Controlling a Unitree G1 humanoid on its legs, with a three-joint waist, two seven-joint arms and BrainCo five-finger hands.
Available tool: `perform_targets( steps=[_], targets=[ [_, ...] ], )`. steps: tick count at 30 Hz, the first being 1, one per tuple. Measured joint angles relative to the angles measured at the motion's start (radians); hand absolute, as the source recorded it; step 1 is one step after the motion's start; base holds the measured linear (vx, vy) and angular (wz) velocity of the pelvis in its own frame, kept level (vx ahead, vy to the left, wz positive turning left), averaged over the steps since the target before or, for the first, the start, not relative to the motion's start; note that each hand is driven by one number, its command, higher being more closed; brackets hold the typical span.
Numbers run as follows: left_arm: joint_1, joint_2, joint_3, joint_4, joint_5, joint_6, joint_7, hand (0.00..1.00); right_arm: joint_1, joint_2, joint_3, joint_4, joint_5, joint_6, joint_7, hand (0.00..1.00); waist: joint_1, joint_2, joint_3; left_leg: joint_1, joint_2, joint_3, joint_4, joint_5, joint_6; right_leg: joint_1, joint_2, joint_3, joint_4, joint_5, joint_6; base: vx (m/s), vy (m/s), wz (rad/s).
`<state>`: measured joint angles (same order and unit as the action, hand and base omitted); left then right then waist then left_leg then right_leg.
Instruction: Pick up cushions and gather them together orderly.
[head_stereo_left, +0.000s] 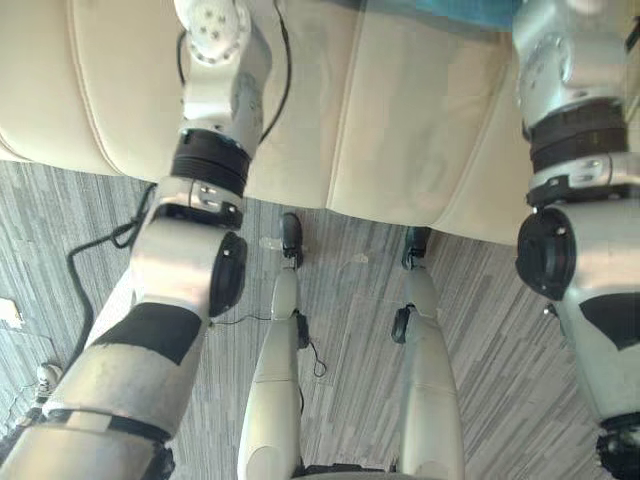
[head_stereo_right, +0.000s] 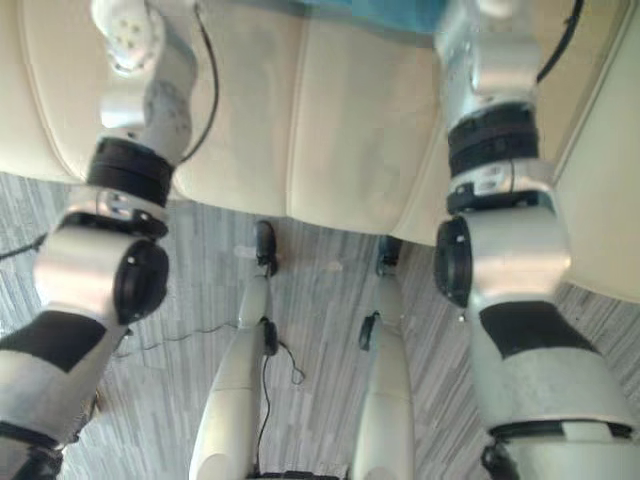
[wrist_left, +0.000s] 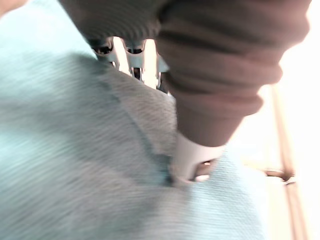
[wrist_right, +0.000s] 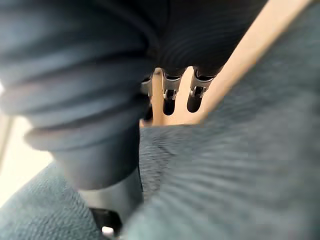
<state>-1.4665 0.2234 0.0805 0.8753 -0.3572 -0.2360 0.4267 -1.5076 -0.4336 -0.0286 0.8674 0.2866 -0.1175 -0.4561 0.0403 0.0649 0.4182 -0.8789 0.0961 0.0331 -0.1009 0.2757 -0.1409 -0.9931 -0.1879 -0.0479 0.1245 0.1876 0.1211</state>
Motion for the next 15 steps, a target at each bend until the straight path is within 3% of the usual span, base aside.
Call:
perform_targets(
  steps=[8, 11, 15],
  targets=[
    [0.236, 0.02, 0.058, -0.127, -0.103, -0.02, -0.066, 0.0, 0.226, 0.0, -0.009, -0.271, 0.005, -0.001, 0.038, 0.0, -0.007, -0.004, 0.002, 0.077, 0.015, 0.017, 0.0, -0.001, -0.001, 0.004, 0.008, 0.021, 0.134, -0.068, -0.01, -0.03, -0.063, -0.02],
    [0.376, 0.053, 0.067, -0.202, -0.185, -0.021, -0.107, 0.0, 0.368, 0.0, -0.044, -0.435, 0.038, -0.012, 0.069, 0.0, -0.01, -0.008, 0.004, 0.149, 0.023, 0.025, 0.0, -0.009, -0.011, 0.059, 0.017, 0.026, 0.162, -0.092, -0.015, -0.03, -0.097, -0.06],
    [0.569, 0.131, 0.082, -0.376, -0.198, -0.034, -0.158, 0.0, 0.596, -0.002, -0.09, -0.667, 0.036, -0.048, 0.116, 0.0, -0.015, -0.024, 0.002, 0.218, 0.036, 0.024, 0.054, -0.05, -0.026, 0.135, 0.03, 0.027, 0.196, -0.133, -0.023, 0.0, -0.092, -0.04]
  ],
)
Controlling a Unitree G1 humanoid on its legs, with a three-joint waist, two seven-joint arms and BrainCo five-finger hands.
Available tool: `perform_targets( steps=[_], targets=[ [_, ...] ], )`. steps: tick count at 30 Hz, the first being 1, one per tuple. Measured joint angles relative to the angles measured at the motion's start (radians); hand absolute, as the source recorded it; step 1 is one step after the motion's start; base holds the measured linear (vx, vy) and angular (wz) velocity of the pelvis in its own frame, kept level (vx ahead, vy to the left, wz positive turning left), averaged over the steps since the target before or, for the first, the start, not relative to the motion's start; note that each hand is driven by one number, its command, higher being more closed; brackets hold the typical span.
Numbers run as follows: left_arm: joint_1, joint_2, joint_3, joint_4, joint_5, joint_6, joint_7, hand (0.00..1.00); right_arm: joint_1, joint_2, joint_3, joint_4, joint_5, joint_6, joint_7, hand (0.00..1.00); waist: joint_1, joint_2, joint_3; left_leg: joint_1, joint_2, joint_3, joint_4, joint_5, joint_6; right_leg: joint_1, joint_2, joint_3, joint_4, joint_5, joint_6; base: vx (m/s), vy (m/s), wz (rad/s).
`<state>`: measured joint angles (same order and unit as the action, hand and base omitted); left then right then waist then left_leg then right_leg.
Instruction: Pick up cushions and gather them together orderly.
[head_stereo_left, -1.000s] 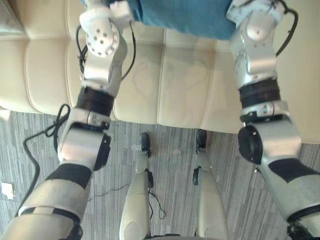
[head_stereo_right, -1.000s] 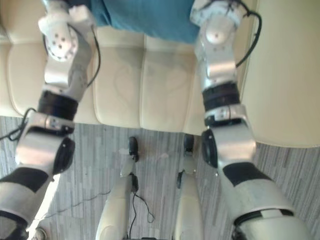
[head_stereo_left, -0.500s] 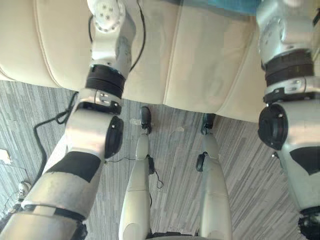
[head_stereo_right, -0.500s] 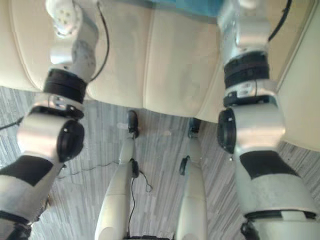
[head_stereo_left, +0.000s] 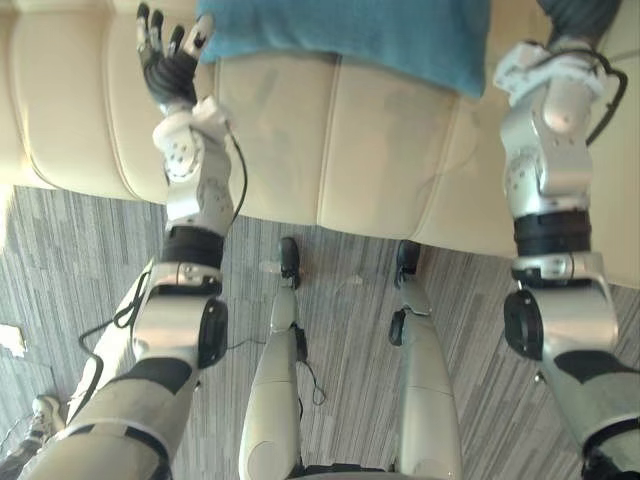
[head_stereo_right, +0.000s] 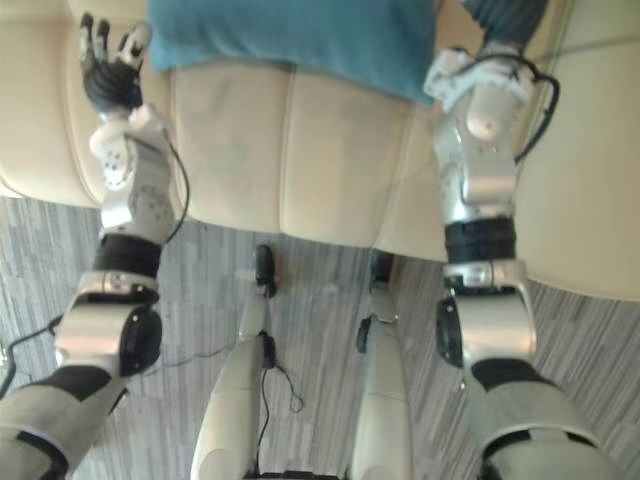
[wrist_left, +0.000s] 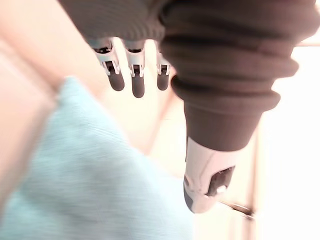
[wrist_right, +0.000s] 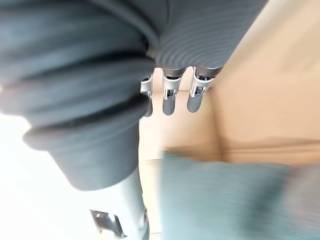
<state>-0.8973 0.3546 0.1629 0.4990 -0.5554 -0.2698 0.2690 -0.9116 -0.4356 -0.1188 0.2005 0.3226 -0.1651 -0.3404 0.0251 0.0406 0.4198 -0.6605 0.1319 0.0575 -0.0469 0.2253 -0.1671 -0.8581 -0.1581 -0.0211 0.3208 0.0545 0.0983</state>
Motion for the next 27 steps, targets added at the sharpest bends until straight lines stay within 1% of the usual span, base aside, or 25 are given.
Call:
perform_targets(
  steps=[1, 2, 4, 5, 6, 7, 8, 10, 11, 12, 13, 14, 15, 16, 18, 19, 20, 21, 23, 25, 27],
  targets=[
    [0.076, 0.024, 0.009, -0.053, 0.001, -0.006, -0.017, 0.0, 0.089, 0.001, -0.005, -0.065, -0.002, -0.014, 0.02, 0.0, 0.0, -0.006, -0.003, 0.025, 0.007, 0.001, 0.024, -0.02, -0.003, 0.031, 0.004, -0.002, 0.007, -0.011, -0.005, 0.02, -0.073, -0.1],
    [0.108, 0.028, 0.015, -0.075, 0.002, -0.007, -0.022, 0.0, 0.126, 0.003, -0.008, -0.091, -0.007, -0.019, 0.03, 0.0, 0.0, -0.008, -0.004, 0.036, 0.011, 0.003, 0.035, -0.029, -0.003, 0.045, 0.005, -0.002, 0.009, -0.016, -0.007, 0.04, -0.094, -0.11],
    [0.291, 0.018, 0.025, -0.192, 0.006, -0.01, -0.045, 0.0, 0.337, 0.032, -0.032, -0.228, -0.008, -0.039, 0.074, 0.0, 0.0, -0.013, -0.009, 0.104, 0.019, 0.003, 0.071, -0.067, -0.007, 0.117, 0.012, -0.008, 0.034, -0.049, -0.012, 0.06, -0.09, -0.05],
    [0.337, 0.011, 0.026, -0.217, 0.006, -0.01, -0.053, 0.0, 0.381, 0.048, -0.038, -0.255, -0.008, -0.044, 0.08, 0.0, -0.004, -0.016, -0.012, 0.121, 0.021, 0.003, 0.073, -0.072, -0.007, 0.132, 0.014, -0.009, 0.037, -0.053, -0.014, 0.07, -0.077, -0.01],
    [0.435, -0.016, 0.026, -0.266, 0.02, -0.009, -0.061, 0.0, 0.48, 0.085, -0.04, -0.302, -0.009, -0.055, 0.097, 0.0, -0.014, -0.022, -0.023, 0.145, 0.026, 0.003, 0.088, -0.091, -0.01, 0.164, 0.016, -0.014, 0.041, -0.068, -0.017, 0.08, -0.062, -0.03],
    [0.525, -0.059, 0.023, -0.297, 0.048, -0.007, -0.076, 0.0, 0.579, 0.128, -0.04, -0.337, -0.017, -0.061, 0.118, 0.0, -0.016, -0.028, -0.035, 0.174, 0.032, 0.003, 0.102, -0.11, -0.011, 0.2, 0.019, -0.019, 0.039, -0.079, -0.017, 0.09, -0.054, -0.02],
    [0.566, -0.082, 0.017, -0.303, 0.06, -0.006, -0.081, 0.0, 0.626, 0.15, -0.039, -0.348, -0.024, -0.062, 0.129, 0.0, -0.017, -0.03, -0.043, 0.192, 0.034, 0.003, 0.103, -0.115, -0.012, 0.219, 0.02, -0.022, 0.038, -0.083, -0.018, 0.13, -0.038, -0.02],
    [0.73, -0.178, -0.018, -0.303, 0.122, 0.012, -0.105, 0.0, 0.795, 0.232, -0.025, -0.351, -0.053, -0.062, 0.17, 0.0, -0.019, -0.041, -0.1, 0.253, 0.038, 0.013, 0.103, -0.138, -0.013, 0.279, 0.022, -0.026, 0.035, -0.101, -0.02, 0.14, -0.018, -0.03],
    [0.768, -0.198, -0.029, -0.3, 0.138, 0.016, -0.111, 0.0, 0.831, 0.251, -0.023, -0.349, -0.064, -0.062, 0.178, 0.0, -0.019, -0.042, -0.118, 0.266, 0.038, 0.016, 0.104, -0.144, -0.014, 0.293, 0.023, -0.026, 0.03, -0.104, -0.018, 0.11, 0.003, -0.08],
    [0.832, -0.233, -0.046, -0.284, 0.171, 0.024, -0.128, 0.0, 0.899, 0.284, -0.02, -0.335, -0.089, -0.062, 0.197, 0.0, -0.02, -0.042, -0.146, 0.293, 0.04, 0.021, 0.104, -0.155, -0.011, 0.325, 0.025, -0.026, 0.016, -0.107, -0.016, 0.12, 0.01, -0.08],
    [0.869, -0.257, -0.054, -0.265, 0.192, 0.036, -0.141, 0.0, 0.94, 0.307, -0.017, -0.319, -0.093, -0.062, 0.211, 0.0, -0.019, -0.042, -0.158, 0.323, 0.041, 0.026, 0.104, -0.164, -0.008, 0.357, 0.025, -0.026, 0.007, -0.113, -0.016, 0.13, 0.014, -0.1],
    [0.915, -0.281, -0.066, -0.219, 0.216, 0.043, -0.151, 0.0, 0.984, 0.334, -0.013, -0.267, -0.127, -0.061, 0.224, 0.0, -0.019, -0.045, -0.176, 0.363, 0.043, 0.033, 0.105, -0.177, -0.009, 0.398, 0.029, -0.024, 0.001, -0.119, -0.015, 0.1, 0.013, -0.1],
    [0.933, -0.292, -0.068, -0.189, 0.23, 0.049, -0.16, 0.0, 1.003, 0.347, -0.013, -0.229, -0.136, -0.059, 0.231, 0.0, -0.019, -0.047, -0.19, 0.381, 0.044, 0.04, 0.106, -0.185, -0.008, 0.413, 0.03, -0.022, -0.005, -0.123, -0.014, 0.08, 0.014, -0.14],
    [0.969, -0.315, -0.071, -0.109, 0.256, 0.063, -0.171, 0.0, 1.042, 0.371, -0.013, -0.131, -0.169, -0.05, 0.243, 0.0, -0.019, -0.047, -0.229, 0.41, 0.047, 0.046, 0.107, -0.199, -0.008, 0.445, 0.032, -0.022, -0.017, -0.129, -0.012, 0.08, 0.018, -0.11],
    [0.988, -0.335, -0.068, -0.015, 0.274, 0.073, -0.179, 0.0, 1.069, 0.387, -0.017, -0.022, -0.175, -0.042, 0.249, 0.0, -0.019, -0.046, -0.266, 0.429, 0.048, 0.049, 0.107, -0.211, -0.002, 0.467, 0.033, -0.023, -0.026, -0.134, -0.009, 0.08, 0.018, -0.07],
    [0.992, -0.345, -0.063, 0.072, 0.304, 0.086, -0.186, 0.0, 1.08, 0.401, -0.026, 0.073, -0.187, -0.026, 0.253, 0.0, -0.02, -0.045, -0.289, 0.449, 0.05, 0.054, 0.101, -0.213, -0.004, 0.488, 0.034, -0.024, -0.039, -0.135, -0.008, 0.09, 0.02, -0.09],
    [0.992, -0.349, -0.061, 0.158, 0.333, 0.095, -0.189, 0.0, 1.08, 0.406, -0.03, 0.178, -0.202, -0.013, 0.256, 0.0, -0.02, -0.044, -0.297, 0.481, 0.052, 0.064, 0.097, -0.216, -0.006, 0.521, 0.036, -0.024, -0.055, -0.134, -0.006, 0.08, 0.024, -0.12],
    [0.993, -0.351, -0.061, 0.195, 0.345, 0.1, -0.19, 0.0, 1.08, 0.408, -0.035, 0.226, -0.204, -0.007, 0.259, 0.0, -0.021, -0.042, -0.302, 0.494, 0.052, 0.068, 0.093, -0.218, -0.006, 0.537, 0.036, -0.023, -0.064, -0.133, -0.004, 0.06, 0.031, -0.09],
    [1.002, -0.357, -0.045, 0.333, 0.402, 0.117, -0.196, 0.0, 1.08, 0.413, -0.061, 0.413, -0.206, 0.019, 0.263, 0.0, -0.026, -0.034, -0.337, 0.531, 0.05, 0.074, 0.077, -0.224, -0.003, 0.586, 0.037, -0.023, -0.113, -0.121, 0.007, 0.06, 0.044, -0.06],
    [1.006, -0.358, -0.019, 0.397, 0.431, 0.127, -0.196, 0.0, 1.075, 0.417, -0.088, 0.518, -0.206, 0.033, 0.263, 0.0, -0.027, -0.034, -0.347, 0.56, 0.047, 0.088, 0.061, -0.225, -0.001, 0.62, 0.038, -0.014, -0.153, -0.098, 0.005, 0.06, 0.047, -0.13],
    [1.009, -0.349, 0.002, 0.433, 0.45, 0.131, -0.197, 0.0, 1.067, 0.418, -0.108, 0.586, -0.213, 0.046, 0.263, 0.0, -0.027, -0.034, -0.35, 0.578, 0.044, 0.098, 0.06, -0.233, 0.0, 0.65, 0.038, -0.004, -0.192, -0.079, 0.01, 0.06, 0.06, -0.2]
  ],
)
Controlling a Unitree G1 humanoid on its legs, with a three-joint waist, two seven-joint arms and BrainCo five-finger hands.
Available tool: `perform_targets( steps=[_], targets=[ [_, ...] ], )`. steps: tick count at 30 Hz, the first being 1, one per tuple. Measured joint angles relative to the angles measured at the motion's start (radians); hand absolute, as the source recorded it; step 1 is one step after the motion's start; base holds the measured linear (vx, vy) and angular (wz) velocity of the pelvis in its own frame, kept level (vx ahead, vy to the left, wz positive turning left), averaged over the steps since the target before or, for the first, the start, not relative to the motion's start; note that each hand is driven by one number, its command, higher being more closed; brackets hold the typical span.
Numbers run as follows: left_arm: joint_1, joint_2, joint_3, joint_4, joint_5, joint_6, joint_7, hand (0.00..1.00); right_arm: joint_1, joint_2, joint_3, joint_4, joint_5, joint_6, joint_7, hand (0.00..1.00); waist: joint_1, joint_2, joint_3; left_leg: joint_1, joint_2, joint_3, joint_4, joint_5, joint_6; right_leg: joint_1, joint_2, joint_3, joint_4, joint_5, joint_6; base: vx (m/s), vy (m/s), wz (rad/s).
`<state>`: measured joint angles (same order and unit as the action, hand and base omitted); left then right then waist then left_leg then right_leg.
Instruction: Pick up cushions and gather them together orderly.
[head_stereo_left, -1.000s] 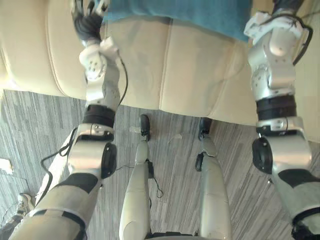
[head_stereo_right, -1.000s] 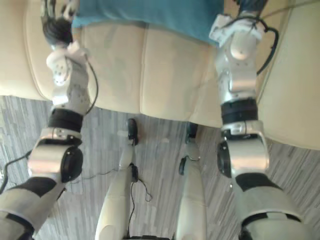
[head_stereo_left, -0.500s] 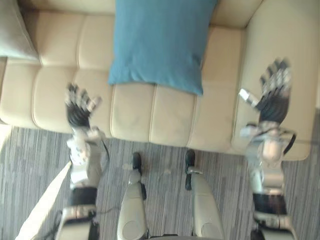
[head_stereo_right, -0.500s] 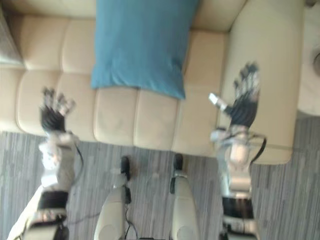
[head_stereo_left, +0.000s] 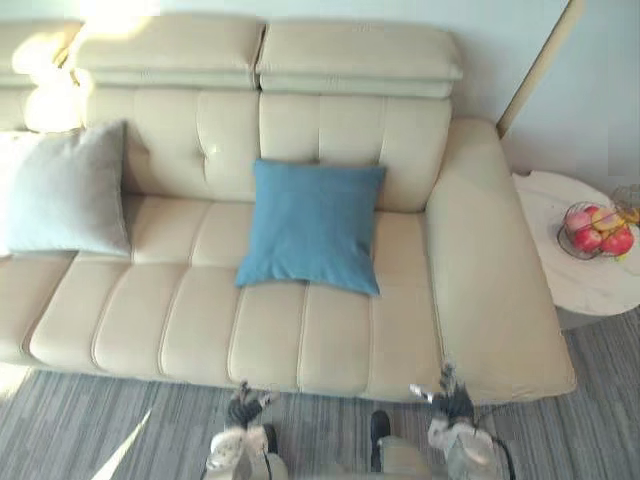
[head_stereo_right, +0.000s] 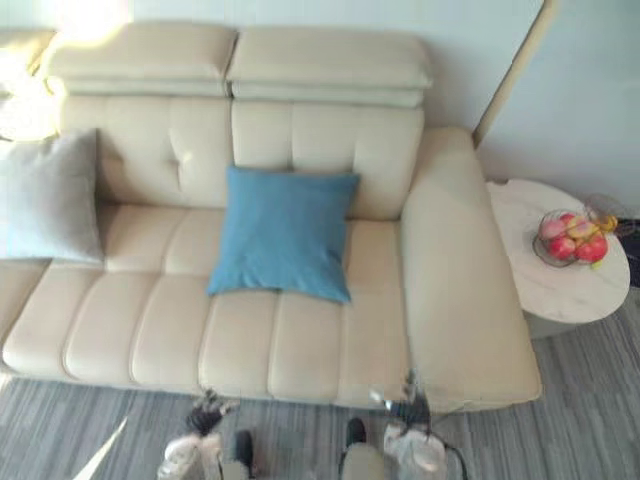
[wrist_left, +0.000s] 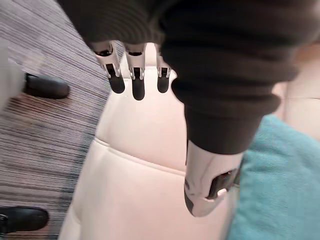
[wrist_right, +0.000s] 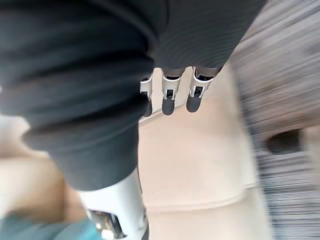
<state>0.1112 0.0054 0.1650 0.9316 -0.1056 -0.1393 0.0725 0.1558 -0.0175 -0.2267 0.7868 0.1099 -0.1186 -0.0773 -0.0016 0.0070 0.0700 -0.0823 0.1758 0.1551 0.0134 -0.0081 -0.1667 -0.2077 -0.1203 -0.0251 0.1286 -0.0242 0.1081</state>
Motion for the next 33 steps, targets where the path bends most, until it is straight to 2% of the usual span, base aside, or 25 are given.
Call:
perform_targets(
  steps=[6, 9, 11, 12, 13, 14, 15, 16, 17, 18, 19, 20, 21, 22, 23, 24, 25, 26, 27, 29, 31, 32, 33],
  targets=[
    [0.001, 0.046, 0.011, 0.061, 0.016, 0.005, -0.001, 0.0, -0.016, -0.002, -0.006, 0.103, -0.029, 0.02, 0.0, 0.0, -0.002, -0.013, -0.011, 0.048, -0.017, 0.036, -0.001, -0.02, 0.006, 0.067, -0.005, 0.052, -0.11, 0.068, 0.014, 0.03, 0.042, -0.25],
    [-0.006, 0.056, 0.011, 0.06, 0.015, 0.007, -0.002, 0.0, -0.061, -0.001, -0.006, 0.145, -0.033, 0.033, -0.003, 0.0, 0.002, -0.032, -0.002, 0.049, -0.018, 0.065, 0.004, -0.022, 0.003, 0.043, -0.001, 0.084, -0.095, 0.077, 0.013, -0.02, 0.013, -0.3],
    [-0.025, 0.064, 0.01, 0.059, 0.002, 0.017, 0.001, 0.0, -0.112, 0.001, -0.004, 0.147, -0.043, 0.039, -0.01, 0.0, 0.005, -0.047, 0.026, 0.04, -0.019, 0.085, 0.02, -0.025, 0.007, 0.003, 0.0, 0.091, -0.048, 0.079, 0.011, -0.08, 0.002, -0.32],
    [-0.041, 0.064, 0.01, 0.059, -0.006, 0.019, 0.004, 0.0, -0.118, 0.001, -0.001, 0.138, -0.055, 0.039, -0.014, 0.0, 0.002, -0.053, 0.03, 0.017, -0.018, 0.091, 0.05, -0.034, 0.012, -0.017, -0.001, 0.08, -0.028, 0.093, 0.008, -0.17, 0.009, -0.19],
    [-0.063, 0.054, 0.01, 0.039, -0.012, 0.02, 0.005, 0.0, -0.122, 0.0, 0.015, 0.127, -0.069, 0.038, -0.02, 0.0, 0.018, -0.046, 0.04, -0.006, 0.002, 0.11, 0.084, -0.044, 0.03, -0.01, 0.01, 0.071, -0.077, 0.172, 0.038, -0.15, 0.009, -0.28],
    [-0.066, 0.051, 0.015, 0.029, -0.012, 0.018, 0.005, 0.0, -0.134, -0.006, 0.014, 0.125, -0.069, 0.04, -0.02, 0.0, 0.029, -0.034, 0.048, -0.009, 0.027, 0.116, 0.083, -0.04, 0.033, -0.016, 0.008, 0.061, -0.034, 0.136, 0.034, -0.18, -0.019, -0.12],
    [-0.077, 0.052, 0.011, 0.014, -0.012, 0.016, 0.005, 0.0, -0.134, 0.007, 0.015, 0.113, -0.069, 0.041, -0.021, 0.0, 0.022, -0.027, 0.057, -0.023, 0.032, 0.094, 0.112, -0.036, 0.03, -0.077, -0.008, 0.02, 0.285, -0.043, 0.004, -0.07, -0.029, 0.16],
    [-0.079, 0.053, 0.01, 0.008, -0.012, 0.017, 0.005, 0.0, -0.127, 0.012, 0.015, 0.111, -0.069, 0.041, -0.021, 0.0, 0.019, -0.03, 0.057, -0.022, 0.03, 0.08, 0.118, -0.035, 0.029, -0.079, -0.018, 0.015, 0.369, -0.078, 0.009, -0.09, -0.111, 0.59],
    [-0.078, 0.055, 0.012, -0.008, -0.012, 0.017, 0.007, 0.0, -0.11, 0.027, 0.018, 0.108, -0.069, 0.041, -0.02, 0.0, 0.015, -0.044, 0.051, -0.035, 0.025, 0.051, 0.143, -0.033, 0.03, -0.067, -0.046, 0.003, 0.524, -0.134, 0.022, -0.09, -0.171, 0.74],
    [-0.071, 0.062, 0.013, -0.02, -0.012, 0.016, 0.008, 0.0, -0.107, 0.037, 0.034, 0.106, -0.07, 0.042, -0.021, 0.0, 0.016, -0.06, 0.043, -0.066, 0.021, 0.027, 0.175, -0.028, 0.021, -0.053, -0.07, 0.002, 0.61, -0.168, 0.039, -0.13, -0.224, 0.68],
    [-0.07, 0.063, 0.014, -0.02, -0.012, 0.016, 0.009, 0.0, -0.109, 0.038, 0.039, 0.105, -0.07, 0.042, -0.02, 0.0, 0.018, -0.062, 0.041, -0.077, 0.022, 0.021, 0.182, -0.025, 0.017, -0.049, -0.072, 0.004, 0.614, -0.181, 0.049, -0.19, -0.252, 0.42],
    [-0.072, 0.054, 0.032, -0.019, -0.012, 0.019, 0.012, 0.0, -0.122, 0.04, 0.038, 0.104, -0.07, 0.042, -0.021, 0.0, 0.033, -0.07, 0.042, -0.104, 0.036, 0.006, 0.194, -0.01, -0.003, -0.048, -0.048, -0.007, 0.563, -0.213, 0.057, -0.22, -0.228, -0.15],
    [-0.071, 0.017, 0.052, -0.018, -0.013, 0.019, 0.014, 0.0, -0.137, 0.032, 0.036, 0.09, -0.07, 0.042, -0.026, 0.0, 0.065, -0.025, 0.03, -0.141, 0.084, 0.011, 0.184, 0.015, 0.001, -0.004, 0.008, -0.037, 0.41, -0.236, 0.039, -0.22, -0.229, -0.32],
    [-0.067, 0.009, 0.051, -0.018, -0.013, 0.018, 0.015, 0.0, -0.141, 0.024, 0.036, 0.083, -0.07, 0.041, -0.031, 0.0, 0.074, -0.019, 0.028, -0.15, 0.097, 0.022, 0.179, 0.022, 0.002, 0.008, 0.021, -0.049, 0.363, -0.245, 0.027, -0.29, -0.278, -0.32],
    [-0.074, -0.003, 0.036, -0.005, -0.014, 0.022, 0.016, 0.0, -0.167, 0.021, 0.035, 0.055, -0.071, 0.039, -0.043, 0.0, 0.08, 0.002, 0.065, -0.18, 0.118, -0.003, 0.177, 0.067, -0.019, 0.008, 0.033, -0.095, 0.343, -0.285, -0.042, -0.27, -0.247, 0.12],
    [-0.078, -0.003, 0.03, -0.004, -0.014, 0.023, 0.016, 0.0, -0.166, 0.019, 0.034, 0.056, -0.071, 0.039, -0.047, 0.0, 0.073, 0.009, 0.072, -0.18, 0.122, -0.004, 0.167, 0.087, -0.002, 0.014, 0.041, -0.111, 0.341, -0.281, -0.048, -0.35, -0.259, 0.51],
    [-0.074, -0.013, 0.029, -0.006, -0.014, 0.024, 0.018, 0.0, -0.155, 0.018, 0.033, 0.057, -0.071, 0.047, -0.054, 0.0, 0.062, 0.014, 0.072, -0.173, 0.127, 0.015, 0.129, 0.151, 0.026, 0.013, 0.048, -0.137, 0.345, -0.278, -0.064, -0.27, -0.122, 0.58],
    [-0.072, -0.015, 0.031, -0.007, -0.014, 0.021, 0.02, 0.0, -0.143, 0.017, 0.033, 0.06, -0.071, 0.051, -0.057, 0.0, 0.06, 0.006, 0.074, -0.164, 0.128, 0.039, 0.105, 0.174, 0.035, 0.016, 0.046, -0.151, 0.34, -0.279, -0.077, -0.31, -0.111, 0.48],
    [-0.074, -0.02, 0.032, -0.009, -0.013, 0.02, 0.024, 0.0, -0.136, 0.02, 0.03, 0.067, -0.071, 0.052, -0.059, 0.0, 0.06, 0.005, 0.073, -0.156, 0.129, 0.078, 0.121, 0.156, 0.024, 0.015, 0.04, -0.171, 0.332, -0.265, -0.11, -0.18, -0.043, 0.23],
    [-0.071, -0.02, 0.032, -0.009, -0.012, 0.022, 0.022, 0.0, -0.137, 0.018, 0.011, 0.08, -0.072, 0.054, -0.062, 0.0, 0.055, 0.001, 0.075, -0.166, 0.117, 0.083, 0.201, 0.093, 0.023, 0.014, 0.033, -0.18, 0.306, -0.242, -0.127, -0.14, -0.008, 0.11],
    [-0.073, -0.02, 0.033, -0.009, -0.01, 0.021, 0.02, 0.0, -0.128, 0.018, -0.008, 0.11, -0.073, 0.063, -0.061, 0.0, 0.056, -0.009, 0.073, -0.175, 0.094, 0.069, 0.396, -0.055, 0.038, 0.015, 0.017, -0.179, 0.243, -0.182, -0.122, -0.2, 0.062, 0.02],
    [-0.073, -0.02, 0.034, -0.008, -0.005, 0.021, 0.019, 0.0, -0.125, 0.018, -0.01, 0.114, -0.073, 0.064, -0.059, 0.0, 0.055, -0.008, 0.072, -0.173, 0.09, 0.063, 0.436, -0.085, 0.038, 0.015, 0.015, -0.178, 0.233, -0.173, -0.119, -0.12, 0.126, 0.0],
    [-0.072, -0.023, 0.035, -0.003, -0.001, 0.022, 0.016, 0.0, -0.116, 0.021, -0.021, 0.129, -0.074, 0.068, -0.057, 0.0, 0.054, -0.007, 0.07, -0.152, 0.077, 0.051, 0.498, -0.151, 0.039, 0.02, 0.011, -0.173, 0.212, -0.154, -0.104, -0.06, 0.168, -0.01]
  ],
)
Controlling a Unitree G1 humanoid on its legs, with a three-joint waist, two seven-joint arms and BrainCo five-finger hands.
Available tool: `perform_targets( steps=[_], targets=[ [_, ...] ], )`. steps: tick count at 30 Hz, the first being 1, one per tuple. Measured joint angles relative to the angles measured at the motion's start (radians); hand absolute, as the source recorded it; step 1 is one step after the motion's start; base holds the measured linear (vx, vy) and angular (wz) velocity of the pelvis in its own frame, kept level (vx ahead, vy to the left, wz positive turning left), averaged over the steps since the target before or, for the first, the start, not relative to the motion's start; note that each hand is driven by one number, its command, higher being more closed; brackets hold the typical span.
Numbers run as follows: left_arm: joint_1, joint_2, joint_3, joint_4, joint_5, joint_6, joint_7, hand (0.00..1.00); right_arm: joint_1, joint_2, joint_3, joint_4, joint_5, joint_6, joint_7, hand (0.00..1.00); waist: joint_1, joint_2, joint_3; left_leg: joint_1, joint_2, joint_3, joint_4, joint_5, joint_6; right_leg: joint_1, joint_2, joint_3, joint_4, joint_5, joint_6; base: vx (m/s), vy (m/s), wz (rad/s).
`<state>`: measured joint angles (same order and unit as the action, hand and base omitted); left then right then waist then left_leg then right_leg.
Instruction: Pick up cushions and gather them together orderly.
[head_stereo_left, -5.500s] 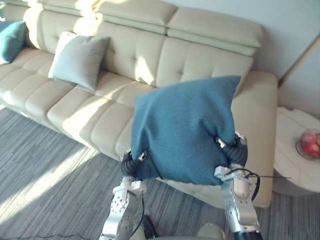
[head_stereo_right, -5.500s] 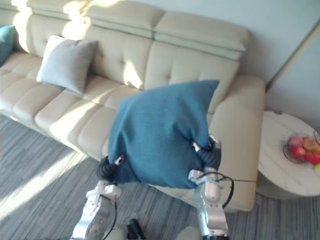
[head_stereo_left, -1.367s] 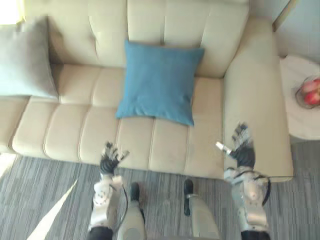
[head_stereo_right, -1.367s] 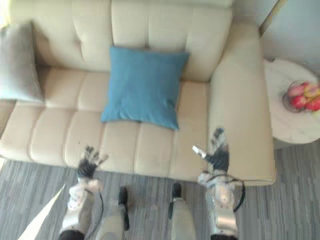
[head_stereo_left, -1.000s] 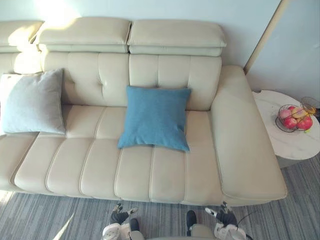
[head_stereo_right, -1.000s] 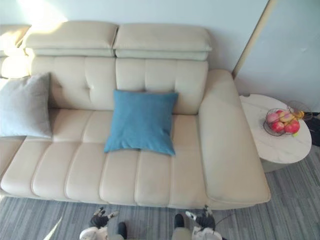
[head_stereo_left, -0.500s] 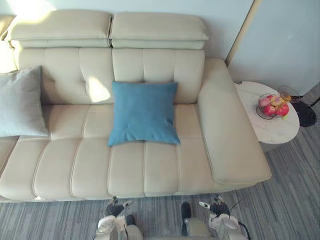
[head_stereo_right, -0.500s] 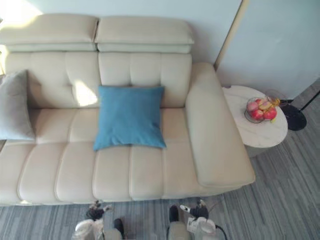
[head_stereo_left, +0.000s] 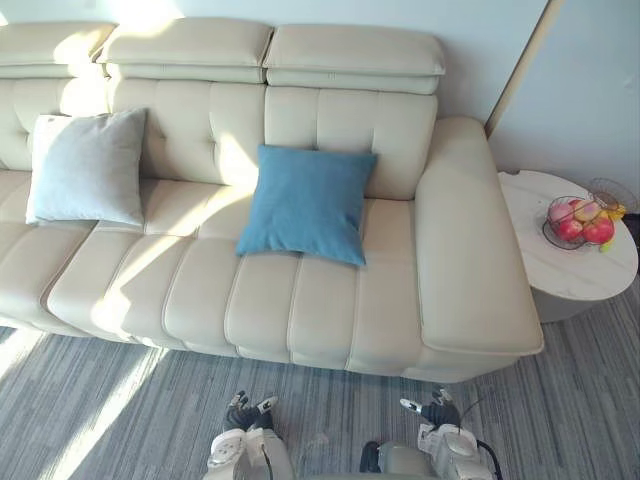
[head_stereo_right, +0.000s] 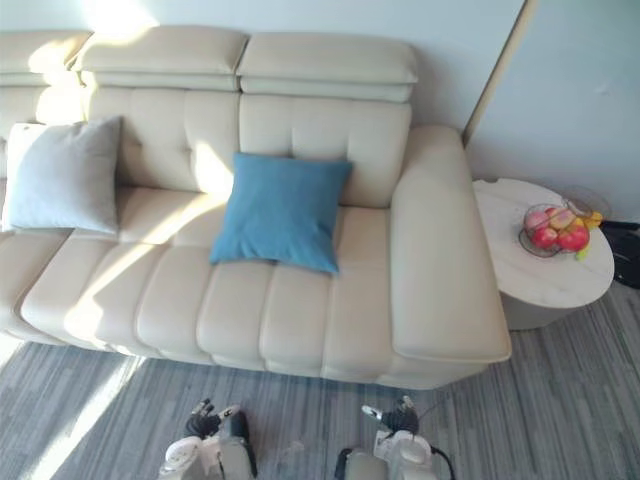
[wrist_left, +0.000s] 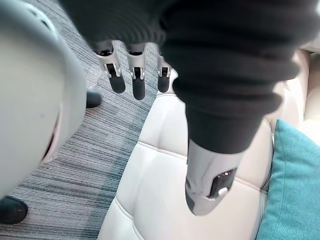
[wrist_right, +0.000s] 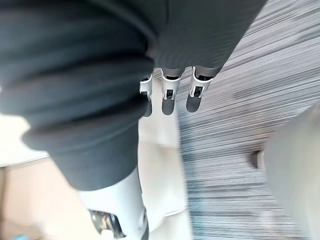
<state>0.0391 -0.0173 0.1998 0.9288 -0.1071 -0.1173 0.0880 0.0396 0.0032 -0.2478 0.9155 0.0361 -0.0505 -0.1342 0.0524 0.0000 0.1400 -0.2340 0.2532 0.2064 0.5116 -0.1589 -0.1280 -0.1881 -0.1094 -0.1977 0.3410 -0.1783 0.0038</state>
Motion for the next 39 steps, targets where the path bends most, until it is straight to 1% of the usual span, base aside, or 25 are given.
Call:
perform_targets(
  steps=[1, 2, 3, 5, 6, 7, 8, 10, 11, 14, 16, 20, 23, 24, 30, 35, 37, 39],
  targets=[
    [0.0, -0.002, 0.001, 0.016, 0.009, 0.003, -0.004, 0.0, 0.001, -0.002, -0.026, 0.017, 0.0, 0.006, 0.008, 0.0, -0.001, 0.014, -0.01, 0.048, -0.024, -0.002, -0.07, -0.045, -0.013, -0.001, 0.002, 0.009, -0.017, 0.019, 0.024, -0.05, 0.184, -0.02],
    [0.0, -0.002, 0.0, 0.02, 0.011, 0.005, -0.004, 0.0, 0.002, -0.006, -0.031, 0.023, -0.001, 0.008, 0.009, 0.0, -0.005, 0.014, -0.014, 0.062, -0.029, -0.004, -0.104, -0.051, -0.014, -0.002, 0.003, 0.011, -0.026, 0.027, 0.034, -0.05, 0.175, 0.05],
    [0.0, 0.01, -0.001, 0.037, 0.019, 0.014, -0.005, 0.0, -0.004, 0.005, -0.051, 0.058, -0.012, 0.015, 0.016, 0.0, -0.013, -0.01, -0.029, 0.083, -0.055, 0.005, -0.197, -0.03, -0.002, 0.003, -0.007, 0.018, -0.076, 0.059, 0.056, -0.07, 0.153, 0.07],
    [0.006, 0.034, -0.001, 0.05, 0.028, 0.018, -0.005, 0.0, 0.001, 0.016, -0.071, 0.087, -0.036, 0.02, 0.021, 0.0, -0.015, -0.031, -0.045, 0.116, -0.093, 0.012, -0.275, 0.008, 0.014, 0.045, -0.02, 0.022, -0.176, 0.127, 0.073, -0.02, 0.143, 0.01],
    [0.014, 0.049, -0.002, 0.063, 0.028, 0.019, -0.005, 0.0, 0.004, 0.015, -0.073, 0.098, -0.036, 0.023, 0.026, 0.0, -0.016, -0.038, -0.05, 0.136, -0.11, 0.017, -0.299, 0.014, 0.023, 0.076, -0.027, 0.028, -0.23, 0.162, 0.081, 0.01, 0.118, -0.05],
    [0.016, 0.053, -0.002, 0.067, 0.028, 0.02, -0.005, 0.0, 0.004, 0.014, -0.074, 0.103, -0.036, 0.023, 0.027, 0.0, -0.017, -0.039, -0.052, 0.14, -0.115, 0.018, -0.302, 0.015, 0.024, 0.087, -0.03, 0.029, -0.245, 0.17, 0.082, -0.02, 0.158, -0.06],
    [0.021, 0.063, -0.002, 0.079, 0.029, 0.021, -0.005, 0.0, 0.003, 0.013, -0.087, 0.123, -0.036, 0.023, 0.029, 0.0, -0.018, -0.041, -0.055, 0.157, -0.134, 0.023, -0.325, 0.023, 0.034, 0.107, -0.039, 0.037, -0.284, 0.193, 0.088, -0.02, 0.121, -0.04],
    [0.03, 0.075, -0.002, 0.086, 0.03, 0.026, -0.005, 0.0, 0.001, 0.01, -0.103, 0.128, -0.036, 0.026, 0.03, 0.0, -0.019, -0.039, -0.058, 0.172, -0.155, 0.029, -0.356, 0.036, 0.04, 0.12, -0.048, 0.042, -0.314, 0.211, 0.093, 0.0, 0.113, -0.05],
    [0.034, 0.076, -0.002, 0.089, 0.036, 0.029, -0.006, 0.0, 0.002, 0.005, -0.103, 0.13, -0.036, 0.027, 0.032, 0.0, -0.02, -0.042, -0.068, 0.177, -0.163, 0.03, -0.371, 0.045, 0.043, 0.121, -0.051, 0.045, -0.325, 0.216, 0.092, 0.01, 0.076, -0.02],
    [0.044, 0.08, 0.001, 0.111, 0.047, 0.04, -0.006, 0.0, -0.001, -0.008, -0.119, 0.161, -0.037, 0.032, 0.033, 0.0, -0.024, -0.027, -0.074, 0.198, -0.174, 0.023, -0.406, 0.061, 0.045, 0.139, -0.053, 0.043, -0.349, 0.223, 0.094, 0.03, 0.01, 0.05],
    [0.049, 0.082, 0.003, 0.115, 0.051, 0.04, -0.009, 0.0, -0.001, -0.015, -0.139, 0.168, -0.038, 0.034, 0.035, 0.0, -0.025, -0.019, -0.079, 0.218, -0.175, -0.008, -0.415, 0.061, 0.045, 0.158, -0.047, 0.04, -0.365, 0.225, 0.096, 0.03, -0.023, 0.04],
    [0.049, 0.083, 0.01, 0.124, 0.067, 0.04, -0.013, 0.0, -0.008, -0.028, -0.142, 0.169, -0.038, 0.034, 0.036, 0.0, -0.026, -0.019, -0.085, 0.238, -0.178, -0.02, -0.435, 0.061, 0.044, 0.177, -0.043, 0.041, -0.382, 0.226, 0.094, 0.02, -0.013, -0.01],
    [0.049, 0.085, 0.011, 0.124, 0.067, 0.04, -0.013, 0.0, -0.02, -0.038, -0.144, 0.171, -0.038, 0.034, 0.036, 0.0, -0.027, -0.025, -0.084, 0.245, -0.18, -0.025, -0.442, 0.061, 0.044, 0.181, -0.043, 0.042, -0.387, 0.226, 0.093, 0.0, 0.0, 0.0],
    [0.052, 0.092, 0.009, 0.143, 0.068, 0.043, -0.014, 0.0, -0.022, -0.048, -0.145, 0.199, -0.039, 0.039, 0.036, 0.0, -0.047, -0.017, -0.085, 0.291, -0.184, -0.034, -0.482, 0.057, 0.042, 0.21, -0.041, 0.045, -0.396, 0.213, 0.087, 0.0, 0.0, 0.0],
    [0.051, 0.093, 0.009, 0.143, 0.068, 0.043, -0.014, 0.0, -0.02, -0.048, -0.145, 0.199, -0.038, 0.039, 0.036, 0.0, -0.048, -0.019, -0.083, 0.295, -0.184, -0.034, -0.483, 0.057, 0.042, 0.219, -0.041, 0.044, -0.397, 0.213, 0.087, 0.0, 0.0, 0.0],
    [0.051, 0.096, -0.001, 0.144, 0.068, 0.043, -0.014, 0.0, -0.002, -0.047, -0.145, 0.199, -0.037, 0.04, 0.036, 0.0, -0.053, -0.021, -0.079, 0.318, -0.183, -0.026, -0.494, 0.057, 0.042, 0.235, -0.041, 0.044, -0.397, 0.214, 0.087, 0.0, -0.001, -0.02],
    [0.05, 0.1, -0.005, 0.144, 0.068, 0.043, -0.014, 0.0, 0.009, -0.048, -0.145, 0.199, -0.037, 0.043, 0.035, 0.0, -0.054, -0.019, -0.071, 0.333, -0.181, -0.021, -0.495, 0.057, 0.042, 0.249, -0.041, 0.044, -0.397, 0.213, 0.087, -0.01, -0.007, -0.03],
    [0.047, 0.103, -0.026, 0.143, 0.077, 0.042, -0.014, 0.0, 0.012, -0.054, -0.153, 0.197, -0.035, 0.043, 0.03, 0.0, -0.062, -0.012, -0.062, 0.342, -0.174, 0.012, -0.487, 0.05, 0.037, 0.242, -0.037, 0.067, -0.389, 0.214, 0.088, -0.05, -0.007, -0.22]
  ],
)
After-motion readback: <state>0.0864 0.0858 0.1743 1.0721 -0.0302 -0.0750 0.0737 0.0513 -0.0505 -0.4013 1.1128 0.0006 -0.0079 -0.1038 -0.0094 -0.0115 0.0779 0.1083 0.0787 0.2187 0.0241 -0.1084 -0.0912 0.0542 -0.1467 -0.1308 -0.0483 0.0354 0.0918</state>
